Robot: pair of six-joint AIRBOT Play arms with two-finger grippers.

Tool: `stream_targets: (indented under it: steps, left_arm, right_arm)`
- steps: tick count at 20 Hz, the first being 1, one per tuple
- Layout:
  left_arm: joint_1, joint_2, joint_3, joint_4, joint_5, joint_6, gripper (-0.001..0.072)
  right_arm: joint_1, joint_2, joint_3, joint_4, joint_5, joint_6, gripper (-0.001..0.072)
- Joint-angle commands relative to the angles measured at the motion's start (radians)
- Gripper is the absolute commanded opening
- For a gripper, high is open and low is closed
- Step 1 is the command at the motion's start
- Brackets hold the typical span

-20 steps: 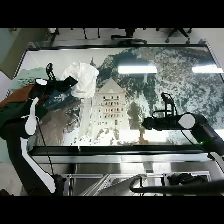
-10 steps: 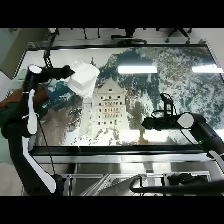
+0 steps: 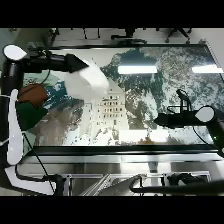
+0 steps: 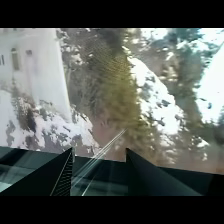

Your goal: Fold the shirts.

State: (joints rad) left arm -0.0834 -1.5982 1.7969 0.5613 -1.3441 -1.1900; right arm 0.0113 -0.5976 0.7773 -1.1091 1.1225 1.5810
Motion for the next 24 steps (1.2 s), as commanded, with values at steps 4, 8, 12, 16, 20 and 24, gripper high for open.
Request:
stream_targets:
  steps: [4,8,12,16,20,24]
  left_arm:
    - [-0.335,0.116,-0.402,0.15,0.214,-0.048,0.0013]
    - [-0.387,0.044,-0.424,0.148,0.245,-0.066,0.0236]
    - [-0.274,0.032,-0.241,0.148,-0.03,-0.165,0.0704]
    - [-0.151,0.137,-0.296,0.263,-0.218,-0.21,0.0703]
    - [-0.138,0.323,-0.726,0.397,-0.014,-0.206,0.0703]
    - [-0.14,0.378,-1.135,0.19,0.33,-0.097,0.0704]
  right_arm:
    - [-0.058,0.034,0.005,0.013,0.081,-0.018,0.0363]
    - [-0.058,0.035,0.005,0.014,0.095,-0.018,0.0369]
    - [-0.058,0.036,0.006,0.014,0.124,-0.027,0.0623]
    - [-0.058,0.036,0.001,0.061,0.15,-0.089,0.0622]
    - [-0.058,0.027,-0.078,0.196,0.069,-0.175,0.0621]
    - [-0.057,-0.095,-0.13,0.229,-0.072,-0.285,0.0585]
